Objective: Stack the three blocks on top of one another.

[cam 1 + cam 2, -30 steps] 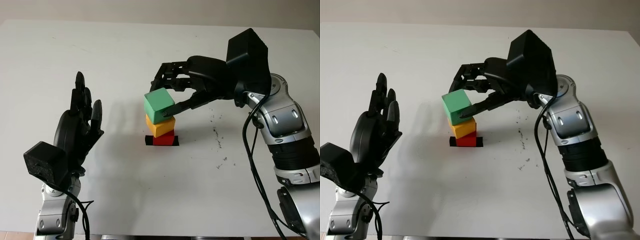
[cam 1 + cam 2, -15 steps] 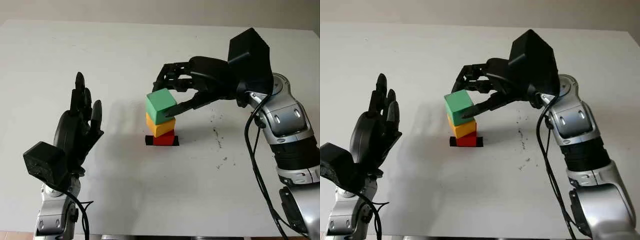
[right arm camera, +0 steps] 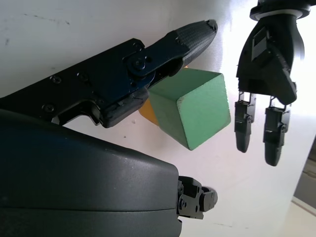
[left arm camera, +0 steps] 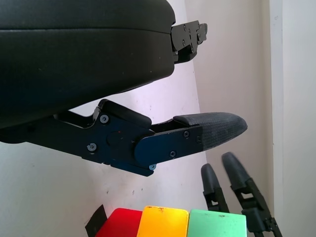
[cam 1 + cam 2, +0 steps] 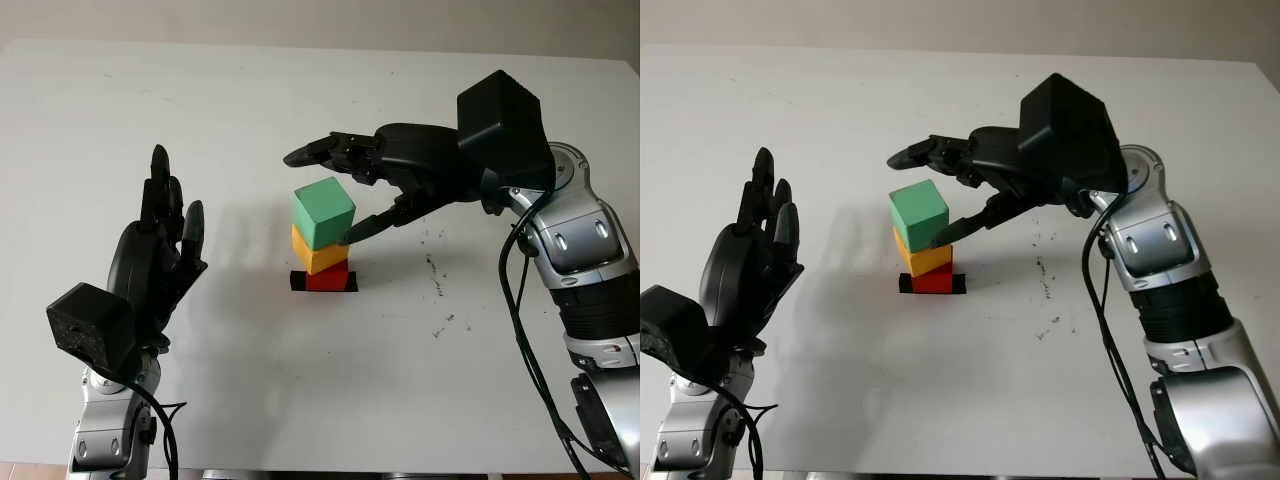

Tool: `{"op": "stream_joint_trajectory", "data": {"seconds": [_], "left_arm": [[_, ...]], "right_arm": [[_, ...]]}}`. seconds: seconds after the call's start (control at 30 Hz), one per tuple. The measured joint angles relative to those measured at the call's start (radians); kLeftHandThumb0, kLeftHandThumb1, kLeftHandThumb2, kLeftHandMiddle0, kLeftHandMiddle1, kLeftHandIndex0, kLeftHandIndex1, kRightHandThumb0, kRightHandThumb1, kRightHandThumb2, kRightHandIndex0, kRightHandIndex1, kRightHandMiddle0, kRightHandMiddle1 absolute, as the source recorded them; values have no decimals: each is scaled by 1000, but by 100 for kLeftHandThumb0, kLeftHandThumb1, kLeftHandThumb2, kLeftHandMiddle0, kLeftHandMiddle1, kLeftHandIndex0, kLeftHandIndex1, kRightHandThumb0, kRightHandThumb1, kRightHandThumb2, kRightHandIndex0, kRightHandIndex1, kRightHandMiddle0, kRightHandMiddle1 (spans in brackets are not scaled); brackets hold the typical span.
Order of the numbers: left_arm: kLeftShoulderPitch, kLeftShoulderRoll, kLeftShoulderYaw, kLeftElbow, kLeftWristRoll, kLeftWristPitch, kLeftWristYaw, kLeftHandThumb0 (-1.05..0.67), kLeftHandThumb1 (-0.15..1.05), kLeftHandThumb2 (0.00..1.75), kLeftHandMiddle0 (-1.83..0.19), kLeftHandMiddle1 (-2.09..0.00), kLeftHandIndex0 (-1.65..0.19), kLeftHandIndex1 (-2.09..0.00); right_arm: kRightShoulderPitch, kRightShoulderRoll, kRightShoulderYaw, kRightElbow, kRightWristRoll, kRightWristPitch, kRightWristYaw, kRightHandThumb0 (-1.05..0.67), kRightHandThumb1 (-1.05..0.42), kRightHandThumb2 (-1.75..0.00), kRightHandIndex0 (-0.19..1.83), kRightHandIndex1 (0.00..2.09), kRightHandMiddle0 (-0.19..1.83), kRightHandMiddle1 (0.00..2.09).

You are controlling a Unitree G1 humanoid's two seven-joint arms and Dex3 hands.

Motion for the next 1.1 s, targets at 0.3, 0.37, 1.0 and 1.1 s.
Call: {"op": "stream_joint_trajectory", "data": {"seconds": [0.3,0.37,1.0,1.1], "left_arm": [[1,0,0,-1,2,3,2,-70,105,61,19,0,19,0],[2,0,0,-1,2,3,4,-70,105,61,19,0,19,0],[3,1,11,5,-4,-2,-3,-71,105,62,19,0,19,0],[-3,1,13,18,-1,-10,-1,-71,105,62,19,0,19,0]], "right_arm": [[69,21,-91,-38,60,-72,-80,-101,-90,-7,-19,0,-19,0],[94,43,-143,-64,97,-68,-140,-98,-100,-12,-19,0,-19,0],[468,309,-332,-160,134,-161,-683,-75,-105,-73,-19,0,-19,0],[508,336,-319,-173,127,-158,-711,-73,-105,-74,-19,0,-19,0]]}}
